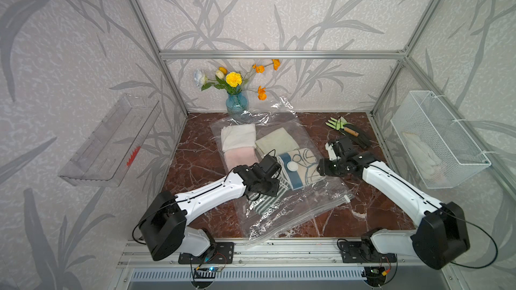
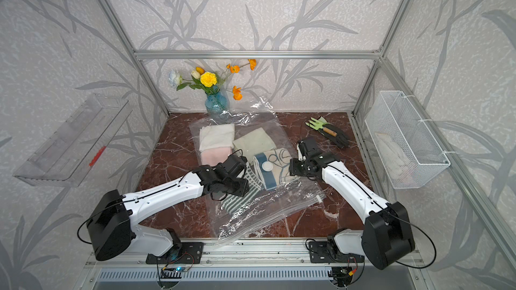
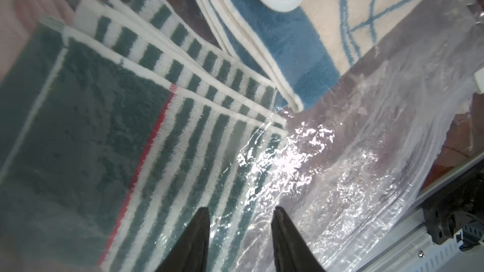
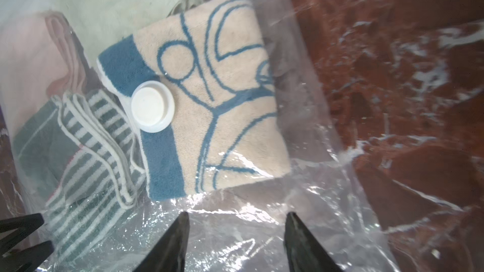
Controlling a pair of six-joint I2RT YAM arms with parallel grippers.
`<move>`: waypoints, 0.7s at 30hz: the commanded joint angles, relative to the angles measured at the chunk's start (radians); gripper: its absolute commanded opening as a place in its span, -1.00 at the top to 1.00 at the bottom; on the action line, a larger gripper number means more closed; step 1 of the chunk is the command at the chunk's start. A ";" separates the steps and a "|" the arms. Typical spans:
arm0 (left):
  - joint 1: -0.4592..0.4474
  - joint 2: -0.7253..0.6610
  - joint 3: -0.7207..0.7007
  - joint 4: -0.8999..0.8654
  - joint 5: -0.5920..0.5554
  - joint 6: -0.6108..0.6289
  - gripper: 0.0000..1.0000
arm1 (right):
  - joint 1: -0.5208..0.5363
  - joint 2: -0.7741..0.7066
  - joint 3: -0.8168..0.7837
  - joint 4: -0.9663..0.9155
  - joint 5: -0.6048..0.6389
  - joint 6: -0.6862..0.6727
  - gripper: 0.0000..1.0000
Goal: Place the folded towel into the vacuum bag
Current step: Adjust the vacuum bag at the center of the board.
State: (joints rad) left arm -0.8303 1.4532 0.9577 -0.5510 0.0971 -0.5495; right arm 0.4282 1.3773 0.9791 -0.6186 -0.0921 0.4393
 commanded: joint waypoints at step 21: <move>0.320 0.044 -0.148 0.029 -0.324 -0.095 0.20 | 0.076 0.415 0.032 0.373 -0.349 0.205 0.11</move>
State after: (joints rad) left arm -0.5392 1.4685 0.7815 -0.4591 -0.1360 -0.6701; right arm 0.5087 1.7775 1.0073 -0.2184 -0.3504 0.6186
